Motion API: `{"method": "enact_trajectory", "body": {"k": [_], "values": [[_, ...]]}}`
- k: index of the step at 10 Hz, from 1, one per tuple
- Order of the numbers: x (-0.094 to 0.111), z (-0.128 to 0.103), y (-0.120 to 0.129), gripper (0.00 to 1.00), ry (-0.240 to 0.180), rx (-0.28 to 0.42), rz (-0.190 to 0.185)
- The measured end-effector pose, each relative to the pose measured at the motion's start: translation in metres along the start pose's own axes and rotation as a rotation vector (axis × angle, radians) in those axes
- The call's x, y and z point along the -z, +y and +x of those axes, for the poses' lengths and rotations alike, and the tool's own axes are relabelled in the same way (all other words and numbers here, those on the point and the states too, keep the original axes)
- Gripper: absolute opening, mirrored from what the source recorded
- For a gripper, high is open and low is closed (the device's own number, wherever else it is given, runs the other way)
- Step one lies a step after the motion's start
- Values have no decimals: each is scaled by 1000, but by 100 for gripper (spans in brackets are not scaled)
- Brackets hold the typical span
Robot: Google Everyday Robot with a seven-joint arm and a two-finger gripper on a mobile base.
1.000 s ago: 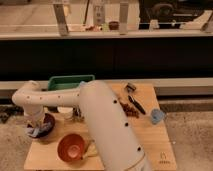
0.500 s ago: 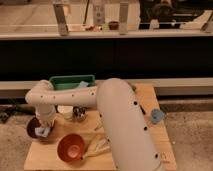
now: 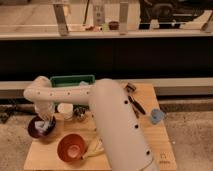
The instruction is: Wipe purple bowl with towel
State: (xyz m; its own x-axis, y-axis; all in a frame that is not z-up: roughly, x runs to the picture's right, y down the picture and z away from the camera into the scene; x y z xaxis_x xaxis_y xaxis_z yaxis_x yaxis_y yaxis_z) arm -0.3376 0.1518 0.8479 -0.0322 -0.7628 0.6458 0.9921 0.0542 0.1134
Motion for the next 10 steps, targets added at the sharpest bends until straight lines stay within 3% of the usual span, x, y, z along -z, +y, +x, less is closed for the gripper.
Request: {"method": "enact_trajectory", "body": {"k": [4,7,10], "values": [[-1,9,-15,0,9,16,34],[0,-5,-33,0,-12,64,80],[2,-29,-52,0,-39,156,78]]}}
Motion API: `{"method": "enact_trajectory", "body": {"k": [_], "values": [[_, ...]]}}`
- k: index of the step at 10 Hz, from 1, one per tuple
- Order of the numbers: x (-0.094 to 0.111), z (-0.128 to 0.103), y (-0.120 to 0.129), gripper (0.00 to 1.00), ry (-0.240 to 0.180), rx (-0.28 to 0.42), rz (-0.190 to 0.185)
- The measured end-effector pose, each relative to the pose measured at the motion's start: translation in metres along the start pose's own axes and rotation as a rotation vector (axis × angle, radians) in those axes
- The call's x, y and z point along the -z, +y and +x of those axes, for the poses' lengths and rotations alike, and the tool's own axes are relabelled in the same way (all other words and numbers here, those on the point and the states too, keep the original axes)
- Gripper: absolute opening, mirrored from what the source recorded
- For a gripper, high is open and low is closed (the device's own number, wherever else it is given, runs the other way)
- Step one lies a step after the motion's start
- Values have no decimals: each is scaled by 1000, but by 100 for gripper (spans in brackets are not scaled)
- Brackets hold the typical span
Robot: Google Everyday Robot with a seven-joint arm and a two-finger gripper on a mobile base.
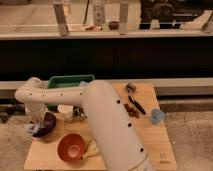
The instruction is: Wipe purple bowl with towel
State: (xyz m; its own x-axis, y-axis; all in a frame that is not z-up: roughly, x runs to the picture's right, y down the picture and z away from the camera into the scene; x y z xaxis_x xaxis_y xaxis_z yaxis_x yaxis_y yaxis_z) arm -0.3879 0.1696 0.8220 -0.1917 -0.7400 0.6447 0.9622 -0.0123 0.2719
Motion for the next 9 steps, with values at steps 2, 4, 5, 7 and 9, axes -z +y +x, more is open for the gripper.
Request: {"method": "enact_trajectory", "body": {"k": [2,4,5,7,9], "values": [[0,-12,0,0,-18,22,-16],[3,-20,13,0,-25,19,-27],[3,-24,18,0,-27,15,-35],[9,-29,38,0,-14,-11,-72],[13,-29,49,0,-6,-24,-97]]}}
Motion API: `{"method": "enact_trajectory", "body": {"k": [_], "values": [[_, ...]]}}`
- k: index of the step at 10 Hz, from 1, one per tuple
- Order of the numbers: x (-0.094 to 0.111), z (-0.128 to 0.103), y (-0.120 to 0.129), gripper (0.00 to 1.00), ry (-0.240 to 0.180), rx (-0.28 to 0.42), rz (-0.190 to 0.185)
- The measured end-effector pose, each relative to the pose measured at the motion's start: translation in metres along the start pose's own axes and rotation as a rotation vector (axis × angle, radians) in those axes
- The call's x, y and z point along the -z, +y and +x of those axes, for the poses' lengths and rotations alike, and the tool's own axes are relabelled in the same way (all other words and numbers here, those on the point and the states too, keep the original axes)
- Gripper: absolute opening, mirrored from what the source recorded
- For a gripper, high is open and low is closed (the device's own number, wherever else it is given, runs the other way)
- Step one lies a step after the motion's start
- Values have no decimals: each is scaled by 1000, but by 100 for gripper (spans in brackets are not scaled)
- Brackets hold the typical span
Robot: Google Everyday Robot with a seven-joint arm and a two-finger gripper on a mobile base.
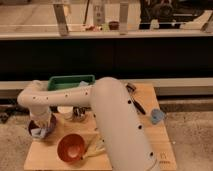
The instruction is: Wipe purple bowl with towel
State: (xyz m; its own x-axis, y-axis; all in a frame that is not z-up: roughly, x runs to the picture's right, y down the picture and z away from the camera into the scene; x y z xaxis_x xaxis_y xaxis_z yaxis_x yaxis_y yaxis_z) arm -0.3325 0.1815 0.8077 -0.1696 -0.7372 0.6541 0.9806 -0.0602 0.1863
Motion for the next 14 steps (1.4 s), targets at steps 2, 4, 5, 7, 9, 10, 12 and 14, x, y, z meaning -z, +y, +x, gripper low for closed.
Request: {"method": "enact_trajectory", "body": {"k": [2,4,5,7,9,10,12,14], "values": [[1,10,12,0,7,-24,-14],[1,28,18,0,19,-56,-21],[2,42,26,0,30,-79,-22],[4,63,37,0,48,-119,-2],[3,73,29,0,56,-112,27],[2,76,22,0,61,-106,36],[1,78,-11,0,69,-63,76],[-1,72,-25,0,61,-22,94]]}}
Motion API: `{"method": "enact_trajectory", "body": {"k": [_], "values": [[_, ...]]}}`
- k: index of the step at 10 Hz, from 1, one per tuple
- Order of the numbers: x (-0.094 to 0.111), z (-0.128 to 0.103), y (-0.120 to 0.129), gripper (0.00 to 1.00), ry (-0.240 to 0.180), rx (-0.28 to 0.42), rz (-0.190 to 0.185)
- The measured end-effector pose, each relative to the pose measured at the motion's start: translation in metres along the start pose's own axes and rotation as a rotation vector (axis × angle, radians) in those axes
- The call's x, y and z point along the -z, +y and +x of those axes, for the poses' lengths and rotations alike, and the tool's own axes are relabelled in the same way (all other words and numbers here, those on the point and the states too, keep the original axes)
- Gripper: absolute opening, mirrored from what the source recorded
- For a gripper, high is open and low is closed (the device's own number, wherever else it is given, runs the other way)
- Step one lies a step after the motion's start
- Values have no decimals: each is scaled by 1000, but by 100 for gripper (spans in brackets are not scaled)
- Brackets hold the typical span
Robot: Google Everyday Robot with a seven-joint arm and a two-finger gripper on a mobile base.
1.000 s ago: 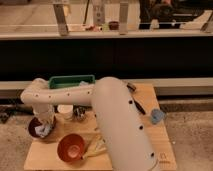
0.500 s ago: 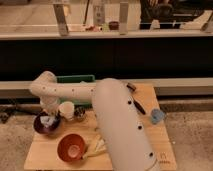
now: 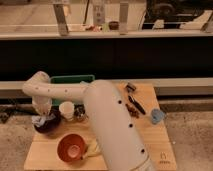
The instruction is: Wipe purple bowl with towel
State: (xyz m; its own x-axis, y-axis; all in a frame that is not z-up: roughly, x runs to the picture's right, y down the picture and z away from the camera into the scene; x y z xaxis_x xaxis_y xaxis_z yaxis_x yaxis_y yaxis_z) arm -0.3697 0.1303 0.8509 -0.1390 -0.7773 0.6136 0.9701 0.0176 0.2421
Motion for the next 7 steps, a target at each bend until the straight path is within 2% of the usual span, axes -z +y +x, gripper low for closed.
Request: {"method": "enact_trajectory", "body": {"k": [1,3,7], "values": [[-2,-4,-8,0,-6,23,5],[-7,-18,-16,0,-31,48,-8],[-2,-55,6,0,-64,61,-41]]}}
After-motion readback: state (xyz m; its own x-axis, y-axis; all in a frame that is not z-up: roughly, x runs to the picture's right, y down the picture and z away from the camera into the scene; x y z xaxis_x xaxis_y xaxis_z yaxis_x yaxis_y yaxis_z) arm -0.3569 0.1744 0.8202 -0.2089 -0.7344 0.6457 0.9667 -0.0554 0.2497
